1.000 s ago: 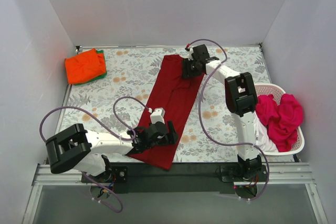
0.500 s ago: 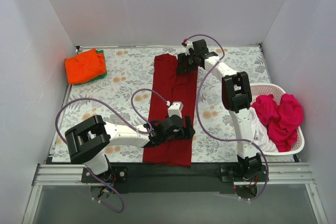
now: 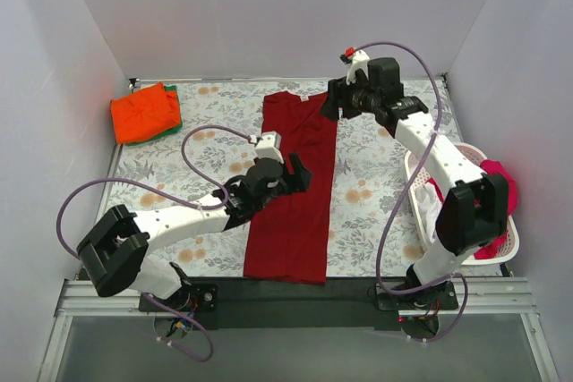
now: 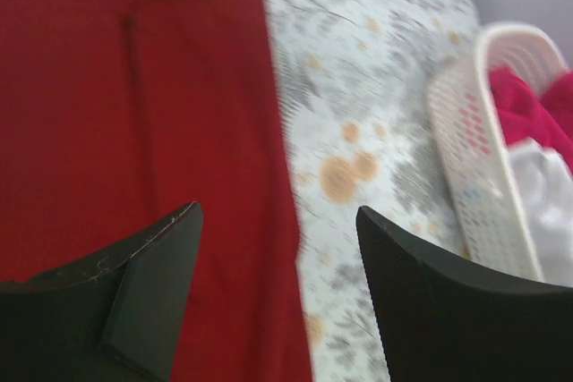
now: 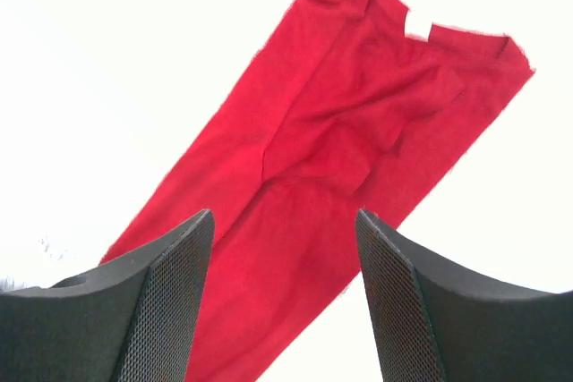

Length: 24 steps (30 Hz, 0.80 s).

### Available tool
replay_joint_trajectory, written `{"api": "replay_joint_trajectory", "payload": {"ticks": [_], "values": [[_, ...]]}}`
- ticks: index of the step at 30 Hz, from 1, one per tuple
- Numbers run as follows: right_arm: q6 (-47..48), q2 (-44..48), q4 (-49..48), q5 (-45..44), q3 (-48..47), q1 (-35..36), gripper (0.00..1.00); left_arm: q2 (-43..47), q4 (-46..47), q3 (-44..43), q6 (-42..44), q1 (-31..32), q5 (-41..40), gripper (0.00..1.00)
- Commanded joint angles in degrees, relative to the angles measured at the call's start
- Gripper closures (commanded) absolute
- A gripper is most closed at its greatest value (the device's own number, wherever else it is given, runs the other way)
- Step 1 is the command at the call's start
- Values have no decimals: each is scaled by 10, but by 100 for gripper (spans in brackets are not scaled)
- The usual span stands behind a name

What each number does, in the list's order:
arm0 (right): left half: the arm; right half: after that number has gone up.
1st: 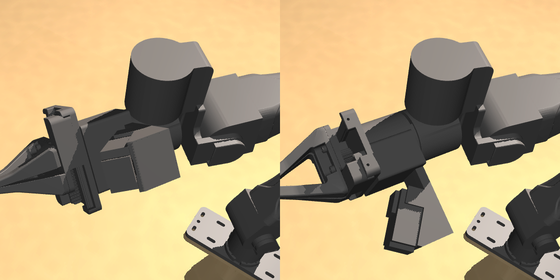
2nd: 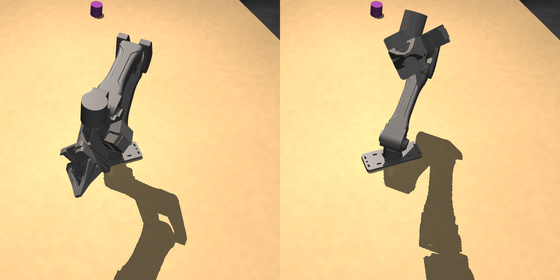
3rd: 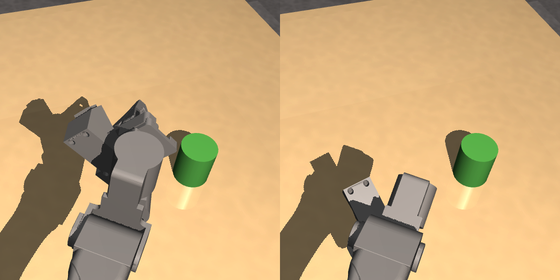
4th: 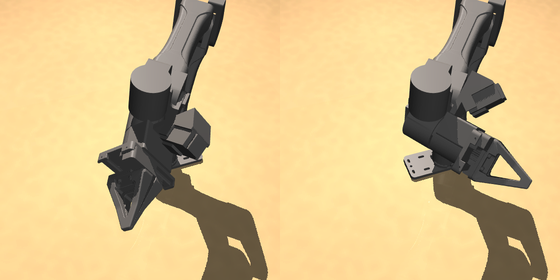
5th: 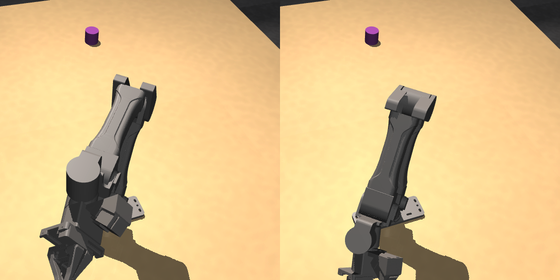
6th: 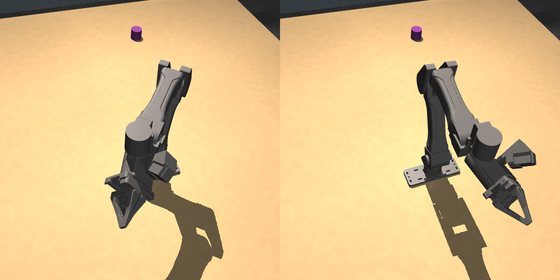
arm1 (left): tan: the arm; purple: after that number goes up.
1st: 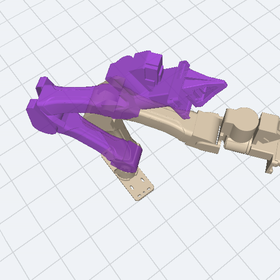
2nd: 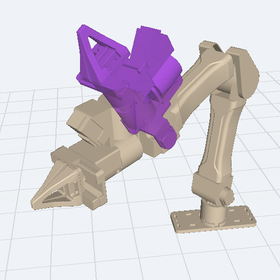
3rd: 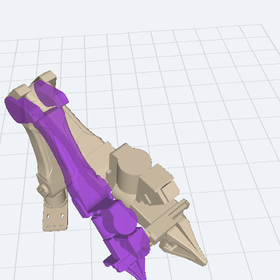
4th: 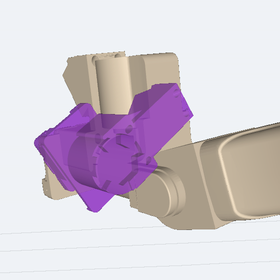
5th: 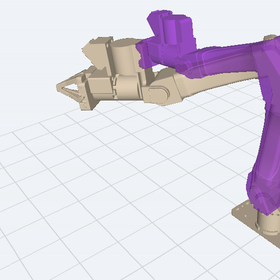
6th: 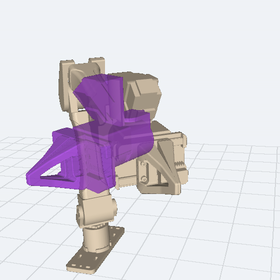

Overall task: Fold and stack the t-shirts
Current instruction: Fold the tshirt

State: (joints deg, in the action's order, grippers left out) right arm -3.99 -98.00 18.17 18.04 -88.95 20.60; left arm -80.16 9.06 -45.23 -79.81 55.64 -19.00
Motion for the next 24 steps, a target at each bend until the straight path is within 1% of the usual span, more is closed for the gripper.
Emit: {"api": "replay_joint_trajectory", "payload": {"ticks": [1, 3, 6, 10, 12, 16, 24], "values": [[-33, 31, -30, -18, 122, 11, 41, 2, -17, 24, 23, -58, 15, 36], [-49, 51, -62, -31, 184, 25, 41, -13, -5, 35, 30, -82, 29, 36], [-62, 45, -88, -51, 226, 44, 41, -34, 31, 53, 29, -112, 54, 36], [-72, 17, -104, -63, 241, 53, 42, -61, 60, 61, 32, -128, 60, 35], [-76, 6, -112, -71, 243, 55, 42, -69, 82, 66, 38, -132, 65, 36], [-78, -31, -121, -67, 236, 56, 43, -99, 97, 69, 33, -143, 75, 36], [-77, -112, -125, -62, 195, 57, 43, -150, 127, 67, 22, -162, 102, 36]]}}
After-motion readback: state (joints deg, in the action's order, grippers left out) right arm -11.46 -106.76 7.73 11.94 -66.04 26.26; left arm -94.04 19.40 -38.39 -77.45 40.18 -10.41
